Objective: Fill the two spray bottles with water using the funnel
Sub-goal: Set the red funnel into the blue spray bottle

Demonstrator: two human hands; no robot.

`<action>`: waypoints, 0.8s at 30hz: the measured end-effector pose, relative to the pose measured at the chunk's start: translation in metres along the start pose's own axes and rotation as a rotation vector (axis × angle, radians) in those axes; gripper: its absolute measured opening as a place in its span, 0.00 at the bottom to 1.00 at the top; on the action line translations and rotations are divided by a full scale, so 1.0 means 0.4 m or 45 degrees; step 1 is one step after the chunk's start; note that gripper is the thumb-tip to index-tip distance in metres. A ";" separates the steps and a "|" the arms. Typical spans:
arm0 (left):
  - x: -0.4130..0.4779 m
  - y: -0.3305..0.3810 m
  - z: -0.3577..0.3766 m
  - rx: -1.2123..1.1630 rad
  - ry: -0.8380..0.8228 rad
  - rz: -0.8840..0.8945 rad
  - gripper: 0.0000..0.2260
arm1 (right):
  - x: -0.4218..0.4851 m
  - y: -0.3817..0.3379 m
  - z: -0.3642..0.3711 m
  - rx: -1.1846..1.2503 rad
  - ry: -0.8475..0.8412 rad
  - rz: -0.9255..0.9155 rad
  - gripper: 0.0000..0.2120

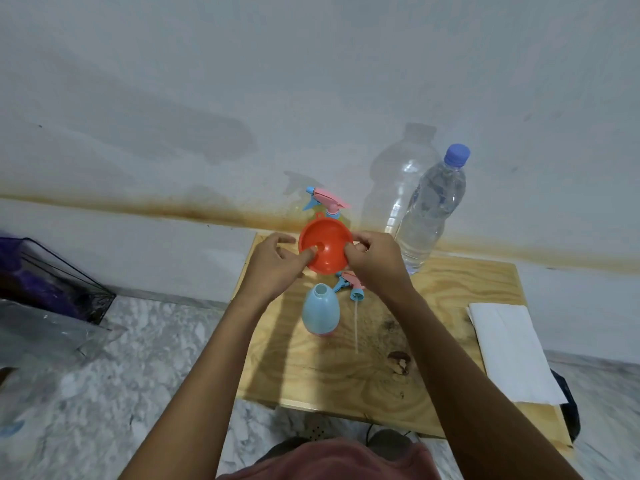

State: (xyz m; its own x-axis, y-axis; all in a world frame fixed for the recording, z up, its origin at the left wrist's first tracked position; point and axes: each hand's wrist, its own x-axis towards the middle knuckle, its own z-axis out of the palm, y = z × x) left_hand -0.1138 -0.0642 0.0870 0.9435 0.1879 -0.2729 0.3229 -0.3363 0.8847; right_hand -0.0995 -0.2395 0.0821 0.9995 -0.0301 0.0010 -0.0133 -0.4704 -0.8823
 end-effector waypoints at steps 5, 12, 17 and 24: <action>0.015 -0.013 -0.008 -0.036 -0.030 0.264 0.16 | 0.035 0.003 -0.012 -0.279 -0.301 0.022 0.16; 0.034 -0.046 0.000 0.033 0.004 0.016 0.09 | 0.069 0.024 0.014 -0.468 -0.362 -0.021 0.16; 0.035 -0.077 0.025 0.052 0.036 -0.023 0.10 | 0.056 0.063 0.031 -0.465 -0.288 -0.113 0.12; 0.026 -0.111 0.047 -0.016 0.000 0.013 0.10 | 0.044 0.114 0.050 -0.398 -0.177 -0.166 0.12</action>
State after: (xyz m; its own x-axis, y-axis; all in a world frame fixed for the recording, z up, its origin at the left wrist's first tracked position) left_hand -0.1168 -0.0648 0.0378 0.9467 0.1842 -0.2641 0.3123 -0.3264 0.8921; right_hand -0.0819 -0.2438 0.0325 0.9872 0.1581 0.0210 0.1284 -0.7099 -0.6925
